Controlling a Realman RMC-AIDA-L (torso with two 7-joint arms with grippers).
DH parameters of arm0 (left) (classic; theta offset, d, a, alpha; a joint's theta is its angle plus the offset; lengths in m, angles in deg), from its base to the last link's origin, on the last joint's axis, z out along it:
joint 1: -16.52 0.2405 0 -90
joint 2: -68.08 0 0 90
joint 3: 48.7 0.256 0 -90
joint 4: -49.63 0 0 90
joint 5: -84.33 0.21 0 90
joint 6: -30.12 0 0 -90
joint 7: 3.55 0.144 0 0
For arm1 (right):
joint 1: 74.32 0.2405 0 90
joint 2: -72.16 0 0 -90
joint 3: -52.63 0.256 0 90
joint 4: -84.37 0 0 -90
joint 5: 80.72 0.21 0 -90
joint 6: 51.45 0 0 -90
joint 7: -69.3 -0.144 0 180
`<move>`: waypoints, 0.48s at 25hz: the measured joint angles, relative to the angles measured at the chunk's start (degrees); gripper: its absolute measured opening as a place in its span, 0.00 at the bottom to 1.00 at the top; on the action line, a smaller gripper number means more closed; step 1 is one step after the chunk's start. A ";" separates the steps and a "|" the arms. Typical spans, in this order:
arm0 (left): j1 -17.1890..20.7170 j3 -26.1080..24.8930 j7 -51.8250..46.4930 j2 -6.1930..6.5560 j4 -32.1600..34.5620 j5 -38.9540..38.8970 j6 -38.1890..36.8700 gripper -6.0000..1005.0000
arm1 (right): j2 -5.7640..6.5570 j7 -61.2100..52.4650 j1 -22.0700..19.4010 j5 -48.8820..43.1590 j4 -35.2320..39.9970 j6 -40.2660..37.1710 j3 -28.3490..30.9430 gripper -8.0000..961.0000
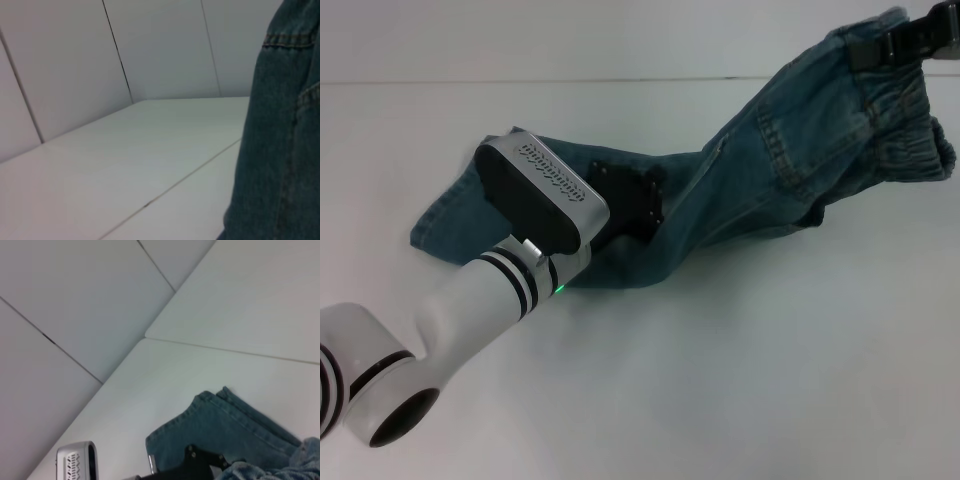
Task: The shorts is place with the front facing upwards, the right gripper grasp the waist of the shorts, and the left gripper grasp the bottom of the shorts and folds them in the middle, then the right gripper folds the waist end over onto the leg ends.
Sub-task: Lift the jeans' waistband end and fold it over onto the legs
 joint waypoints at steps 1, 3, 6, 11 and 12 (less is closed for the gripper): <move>0.06 -0.20 -1.08 0.00 -0.01 0.85 0.00 0.01 | 0.05 -0.01 0.04 0.31 0.07 0.01 0.08 0.12; 0.11 -0.51 -2.69 0.00 -0.04 2.32 0.00 0.01 | 0.17 -0.18 0.09 1.31 0.09 0.04 0.12 0.12; 0.09 -0.77 -3.50 0.00 -0.74 2.98 -0.03 0.01 | 0.32 -0.54 0.33 2.28 0.10 0.04 -0.20 0.12; -0.09 -2.02 -3.71 0.00 -2.33 5.09 -0.29 0.01 | 0.34 -0.55 1.57 2.57 0.13 -0.08 -0.40 0.12; -0.09 -3.08 -3.74 0.00 -2.82 6.55 -0.31 0.01 | 0.34 -0.55 1.83 2.57 0.14 -0.06 -0.48 0.12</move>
